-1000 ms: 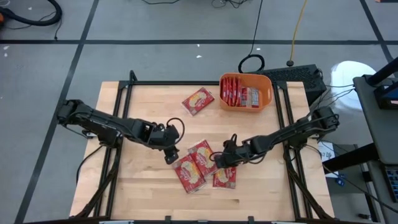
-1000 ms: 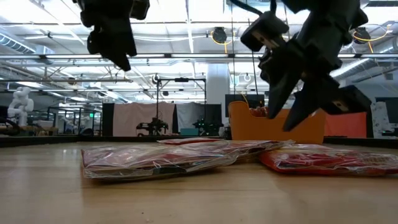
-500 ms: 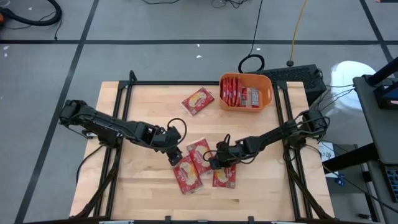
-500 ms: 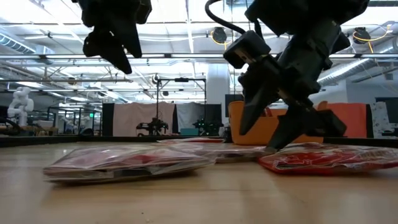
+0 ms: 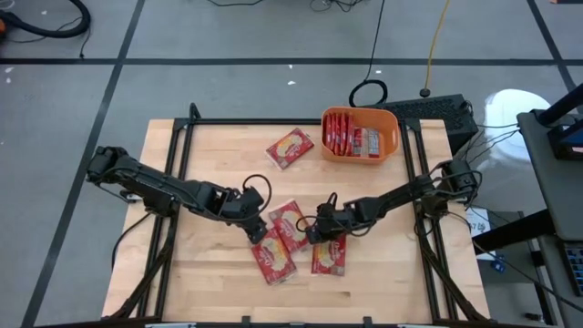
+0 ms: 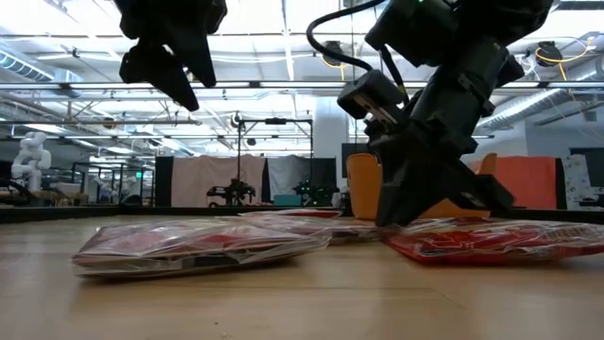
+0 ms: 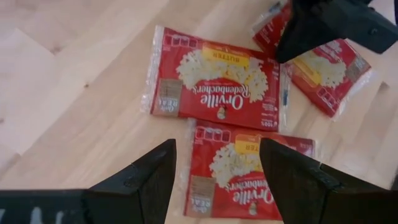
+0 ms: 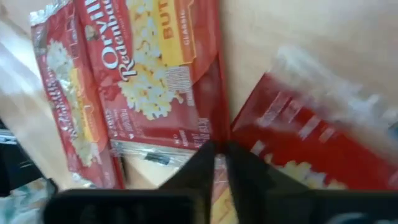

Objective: Sort popcorn bags into baskets
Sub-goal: Put the red popcorn bag into the orange bin

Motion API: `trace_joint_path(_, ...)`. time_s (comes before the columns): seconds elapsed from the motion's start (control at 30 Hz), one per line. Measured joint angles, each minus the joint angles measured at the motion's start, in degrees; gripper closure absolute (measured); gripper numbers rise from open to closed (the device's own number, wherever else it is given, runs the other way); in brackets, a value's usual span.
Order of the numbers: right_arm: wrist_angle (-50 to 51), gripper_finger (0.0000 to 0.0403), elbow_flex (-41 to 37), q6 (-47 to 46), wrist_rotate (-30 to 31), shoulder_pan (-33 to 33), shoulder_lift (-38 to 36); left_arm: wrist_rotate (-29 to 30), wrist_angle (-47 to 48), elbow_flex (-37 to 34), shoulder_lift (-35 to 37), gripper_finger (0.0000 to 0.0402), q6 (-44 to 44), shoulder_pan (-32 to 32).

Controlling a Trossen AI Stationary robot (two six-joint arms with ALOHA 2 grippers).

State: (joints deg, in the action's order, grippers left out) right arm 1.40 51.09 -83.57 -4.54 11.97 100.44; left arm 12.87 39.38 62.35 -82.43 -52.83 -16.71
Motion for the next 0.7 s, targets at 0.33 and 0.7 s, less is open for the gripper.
trace_joint_path(0.33,-8.07,0.0401,-0.11,2.78,-1.59,-1.95,0.11,3.29,0.00,0.00,0.00,0.0167,2.63,0.00)
trace_joint_path(0.7,-16.07,0.0402,-0.07,2.20,-6.28,-5.94,0.04,8.08,-0.09,0.09,-0.87,0.0167,15.77,0.07)
